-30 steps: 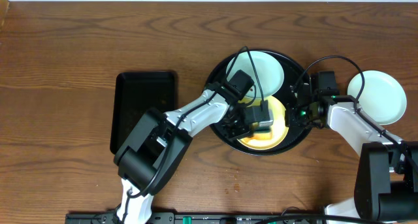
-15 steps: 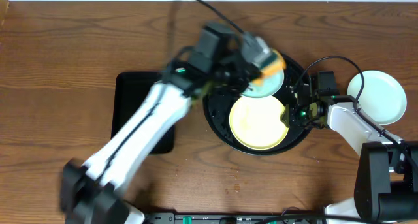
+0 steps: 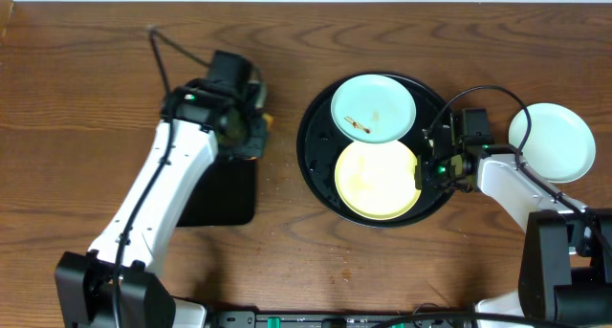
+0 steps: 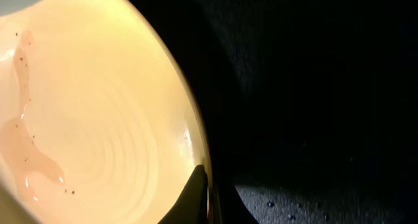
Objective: Clean dirty plates on tray and stack at the side
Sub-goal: 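Return the sponge with the left gripper to the black tray, then lift and tilt the yellow plate up with the right gripper, then scrub the tilted yellow plate's underside with the left-gripper sponge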
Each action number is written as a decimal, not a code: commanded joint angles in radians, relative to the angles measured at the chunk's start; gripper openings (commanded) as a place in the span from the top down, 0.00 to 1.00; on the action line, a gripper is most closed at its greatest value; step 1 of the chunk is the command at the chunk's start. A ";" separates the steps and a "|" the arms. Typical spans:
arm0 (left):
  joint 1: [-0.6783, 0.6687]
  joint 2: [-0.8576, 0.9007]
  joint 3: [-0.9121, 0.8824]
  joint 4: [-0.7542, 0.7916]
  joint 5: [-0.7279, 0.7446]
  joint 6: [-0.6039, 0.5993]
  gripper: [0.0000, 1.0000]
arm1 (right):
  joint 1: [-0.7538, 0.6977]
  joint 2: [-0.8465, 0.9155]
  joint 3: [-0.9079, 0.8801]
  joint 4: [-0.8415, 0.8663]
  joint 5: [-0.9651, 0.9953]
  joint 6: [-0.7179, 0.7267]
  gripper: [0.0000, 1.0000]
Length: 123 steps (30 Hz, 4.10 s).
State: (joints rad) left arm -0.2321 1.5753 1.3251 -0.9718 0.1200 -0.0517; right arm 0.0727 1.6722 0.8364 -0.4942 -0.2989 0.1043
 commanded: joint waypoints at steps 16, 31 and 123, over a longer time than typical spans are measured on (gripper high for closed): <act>0.234 0.001 -0.146 0.034 -0.024 -0.090 0.92 | 0.114 -0.303 0.290 -0.418 0.507 0.026 0.99; 0.234 0.002 -0.222 0.103 -0.024 -0.093 0.93 | 0.635 -0.294 0.411 -0.320 1.312 -0.224 0.99; 0.074 -0.318 -0.339 0.484 0.501 -0.311 0.92 | 0.341 -0.263 0.179 -0.027 0.372 0.272 0.99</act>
State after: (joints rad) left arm -0.0887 1.2495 0.9665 -0.5091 0.5568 -0.2974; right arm 0.4305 1.4010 1.0153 -0.5411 0.0994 0.3489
